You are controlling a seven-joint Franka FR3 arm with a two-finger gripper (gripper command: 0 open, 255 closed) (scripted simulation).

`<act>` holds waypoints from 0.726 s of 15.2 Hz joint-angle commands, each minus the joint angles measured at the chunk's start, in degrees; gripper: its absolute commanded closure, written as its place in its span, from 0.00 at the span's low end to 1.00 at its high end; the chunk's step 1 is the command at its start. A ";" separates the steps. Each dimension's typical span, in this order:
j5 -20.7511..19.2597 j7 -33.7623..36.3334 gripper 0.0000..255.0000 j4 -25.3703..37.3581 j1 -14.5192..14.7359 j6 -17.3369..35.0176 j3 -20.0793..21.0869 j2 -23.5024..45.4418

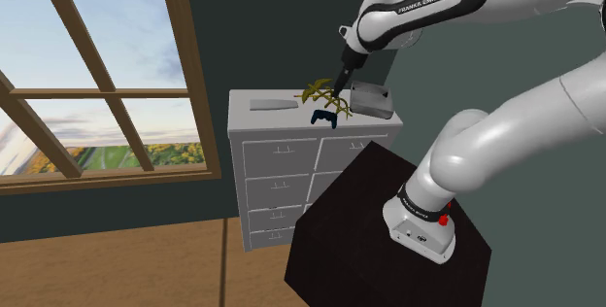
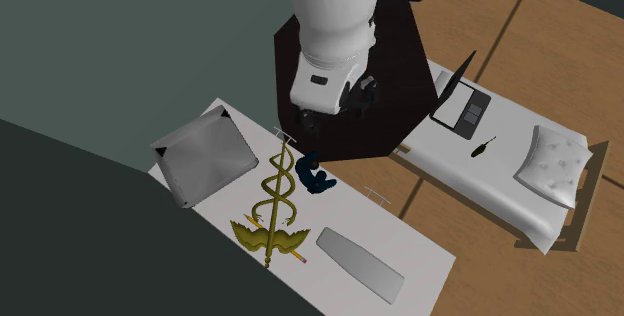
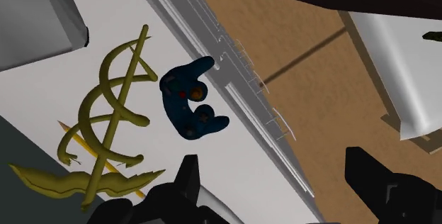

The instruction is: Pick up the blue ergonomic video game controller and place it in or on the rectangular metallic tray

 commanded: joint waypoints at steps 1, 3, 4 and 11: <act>0.94 -4.75 0.00 -0.36 1.08 4.54 -2.84 4.10; 3.17 -9.88 0.00 0.27 2.92 8.50 -5.80 8.87; 4.83 -12.79 0.00 0.76 4.02 10.37 -7.31 11.40; 25.95 -37.68 0.00 6.78 10.44 17.80 -13.87 29.23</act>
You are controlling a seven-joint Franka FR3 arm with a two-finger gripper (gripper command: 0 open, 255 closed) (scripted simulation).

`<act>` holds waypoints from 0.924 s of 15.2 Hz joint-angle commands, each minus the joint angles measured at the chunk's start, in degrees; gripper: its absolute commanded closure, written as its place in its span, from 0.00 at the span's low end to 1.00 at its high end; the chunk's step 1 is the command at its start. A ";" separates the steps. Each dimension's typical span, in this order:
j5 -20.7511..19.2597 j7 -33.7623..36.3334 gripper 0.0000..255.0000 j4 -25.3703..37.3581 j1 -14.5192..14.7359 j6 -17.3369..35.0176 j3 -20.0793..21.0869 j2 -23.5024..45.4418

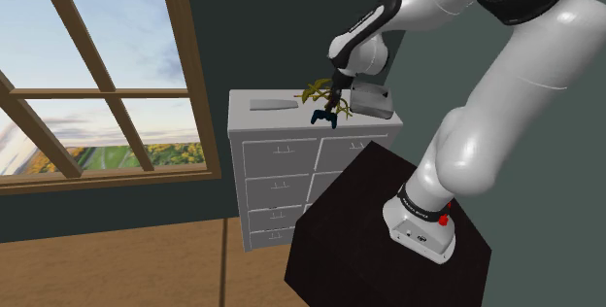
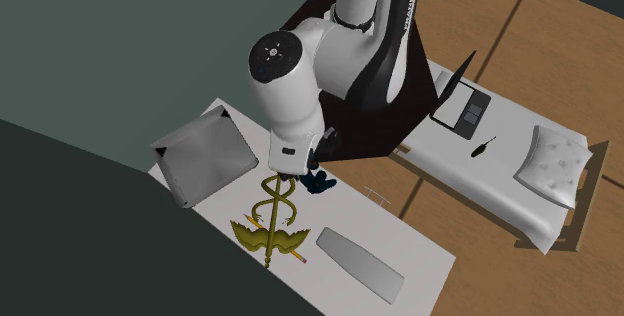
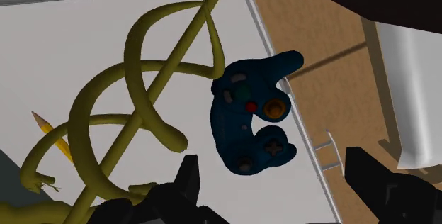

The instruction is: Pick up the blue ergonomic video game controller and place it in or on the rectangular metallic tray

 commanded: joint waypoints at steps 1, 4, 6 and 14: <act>4.89 -4.74 0.00 0.73 0.21 1.37 0.12 3.14; 9.99 -8.38 0.00 1.32 0.02 2.75 1.39 6.26; 13.39 -10.81 0.00 1.83 -0.32 3.56 2.46 8.33; 15.95 -12.64 0.00 2.28 -0.92 4.17 3.62 9.92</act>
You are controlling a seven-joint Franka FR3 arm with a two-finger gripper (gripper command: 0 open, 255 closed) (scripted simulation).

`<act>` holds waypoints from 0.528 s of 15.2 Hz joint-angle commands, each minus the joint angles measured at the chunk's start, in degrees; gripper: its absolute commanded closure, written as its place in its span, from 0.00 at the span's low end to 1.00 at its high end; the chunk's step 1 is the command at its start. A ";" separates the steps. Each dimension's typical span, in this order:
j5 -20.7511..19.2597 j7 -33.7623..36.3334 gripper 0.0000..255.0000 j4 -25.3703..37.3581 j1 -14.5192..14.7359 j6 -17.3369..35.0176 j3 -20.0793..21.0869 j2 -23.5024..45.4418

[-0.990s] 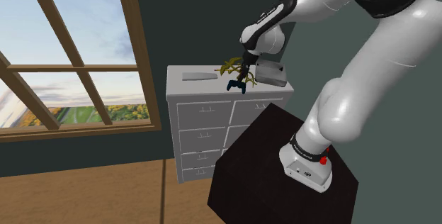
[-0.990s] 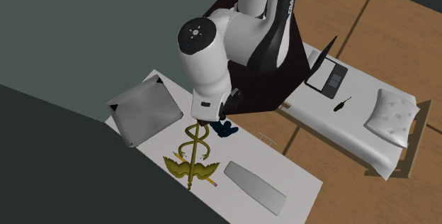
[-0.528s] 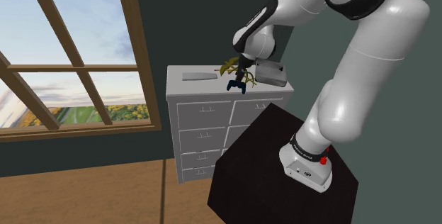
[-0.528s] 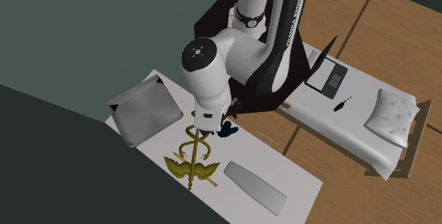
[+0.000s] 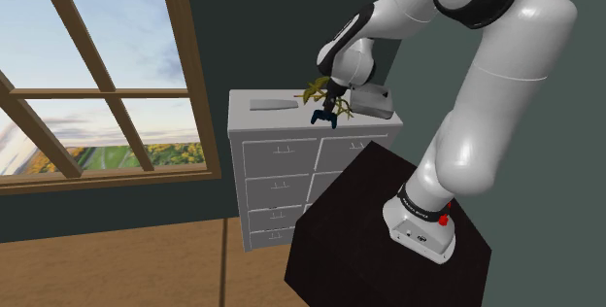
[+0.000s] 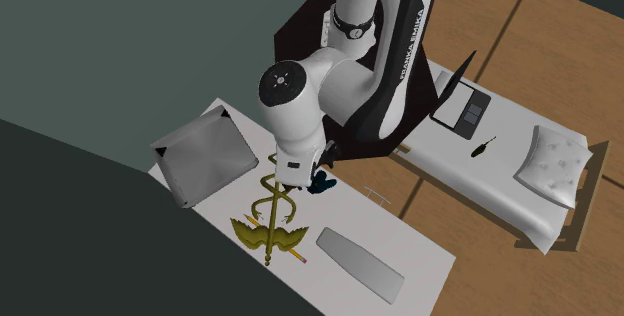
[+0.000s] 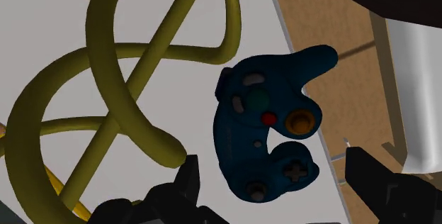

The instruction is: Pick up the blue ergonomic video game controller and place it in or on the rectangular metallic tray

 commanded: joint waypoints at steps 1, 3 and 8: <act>-0.04 0.20 0.00 -0.30 -0.19 -0.06 -0.23 0.32; -0.03 0.09 1.00 -0.63 -0.19 0.11 -0.26 0.11; 0.02 -0.38 1.00 -1.10 -0.41 0.25 -0.41 -0.16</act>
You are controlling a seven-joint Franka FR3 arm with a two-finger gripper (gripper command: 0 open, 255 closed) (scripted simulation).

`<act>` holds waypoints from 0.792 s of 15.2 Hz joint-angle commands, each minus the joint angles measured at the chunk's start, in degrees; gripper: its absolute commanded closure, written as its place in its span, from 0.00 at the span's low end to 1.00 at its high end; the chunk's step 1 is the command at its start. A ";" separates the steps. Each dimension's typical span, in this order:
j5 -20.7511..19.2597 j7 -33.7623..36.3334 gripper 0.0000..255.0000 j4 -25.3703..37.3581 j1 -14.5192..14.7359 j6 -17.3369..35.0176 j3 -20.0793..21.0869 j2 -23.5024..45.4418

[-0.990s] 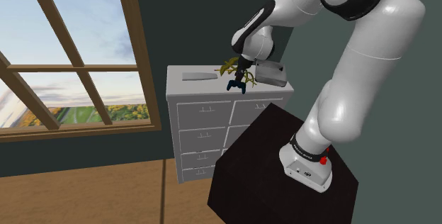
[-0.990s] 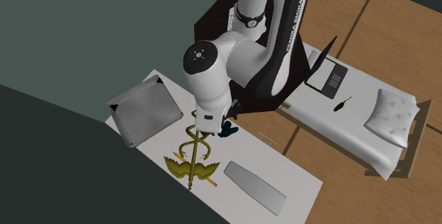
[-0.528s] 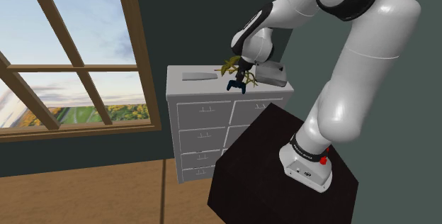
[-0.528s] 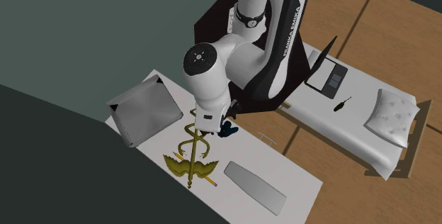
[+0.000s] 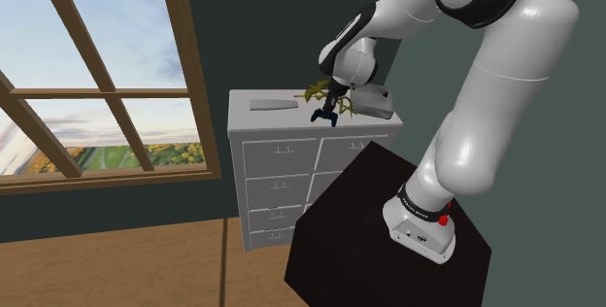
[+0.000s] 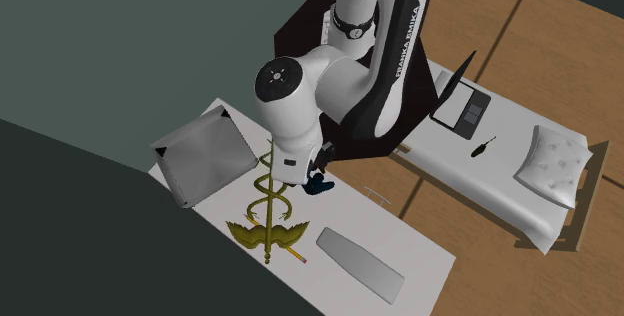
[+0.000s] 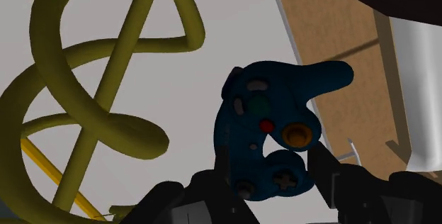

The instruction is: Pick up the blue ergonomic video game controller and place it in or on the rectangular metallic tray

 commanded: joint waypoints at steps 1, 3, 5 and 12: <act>0.19 -0.33 1.00 -0.61 -0.21 -0.22 -0.02 0.65; -0.40 0.86 1.00 0.11 0.22 -0.58 0.07 0.81; -3.70 3.48 1.00 -0.26 0.92 -1.40 -1.13 -1.10; -14.99 12.37 1.00 -0.86 1.94 -4.89 -3.77 -7.77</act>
